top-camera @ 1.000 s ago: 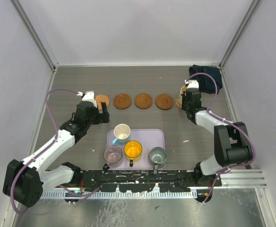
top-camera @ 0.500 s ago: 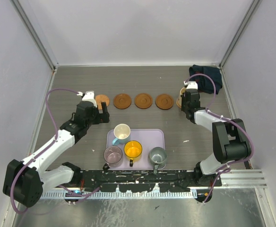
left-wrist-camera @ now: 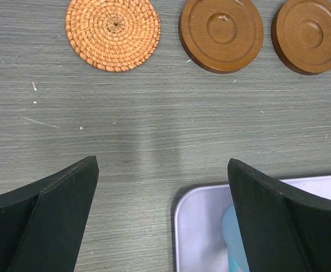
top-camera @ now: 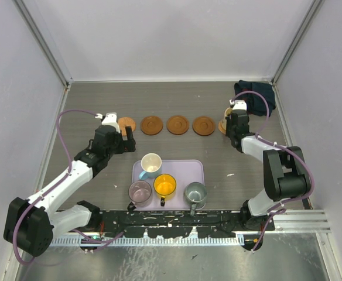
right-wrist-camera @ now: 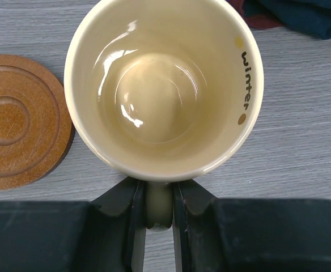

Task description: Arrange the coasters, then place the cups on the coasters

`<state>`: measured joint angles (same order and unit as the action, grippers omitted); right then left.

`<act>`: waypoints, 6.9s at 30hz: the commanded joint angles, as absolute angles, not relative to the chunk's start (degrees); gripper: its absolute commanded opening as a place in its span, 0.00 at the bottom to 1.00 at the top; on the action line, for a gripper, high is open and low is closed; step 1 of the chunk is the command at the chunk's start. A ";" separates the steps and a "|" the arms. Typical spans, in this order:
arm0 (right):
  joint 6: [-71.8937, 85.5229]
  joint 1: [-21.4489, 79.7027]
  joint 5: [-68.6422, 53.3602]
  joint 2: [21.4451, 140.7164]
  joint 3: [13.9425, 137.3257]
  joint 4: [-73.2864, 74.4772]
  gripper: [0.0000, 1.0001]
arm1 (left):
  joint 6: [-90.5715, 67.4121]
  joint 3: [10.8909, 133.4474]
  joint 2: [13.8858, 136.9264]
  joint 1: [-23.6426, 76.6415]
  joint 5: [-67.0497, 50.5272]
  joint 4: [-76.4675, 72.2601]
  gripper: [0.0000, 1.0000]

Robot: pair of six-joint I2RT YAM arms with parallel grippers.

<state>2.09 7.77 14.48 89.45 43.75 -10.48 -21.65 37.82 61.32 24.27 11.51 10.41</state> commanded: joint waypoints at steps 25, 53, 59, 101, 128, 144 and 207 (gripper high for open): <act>3.08 7.39 14.25 87.73 44.21 -19.47 0.01 | -22.15 39.81 62.06 24.35 10.79 6.84 0.98; 3.63 7.39 14.05 87.89 44.14 -18.63 0.02 | -22.23 39.38 61.81 24.35 11.25 6.94 0.98; 3.73 7.38 14.06 88.13 44.03 -18.38 0.02 | -22.41 39.42 62.11 24.35 11.07 6.87 0.98; 11.35 7.36 17.34 79.57 40.65 -12.48 0.58 | -22.32 39.40 62.30 24.35 11.09 6.85 0.98; 37.71 41.99 16.05 45.45 41.81 35.57 0.52 | -22.19 38.70 60.86 24.35 8.44 7.97 0.98; 42.81 59.34 16.45 51.54 41.52 41.95 0.46 | -23.44 38.76 60.66 24.35 7.49 8.99 0.98; 33.26 63.72 33.57 64.97 52.60 42.20 0.45 | -24.51 36.39 59.09 24.35 7.93 7.69 0.98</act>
<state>32.10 63.59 37.12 64.88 51.11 41.54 -23.66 36.67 60.71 24.27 7.94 10.02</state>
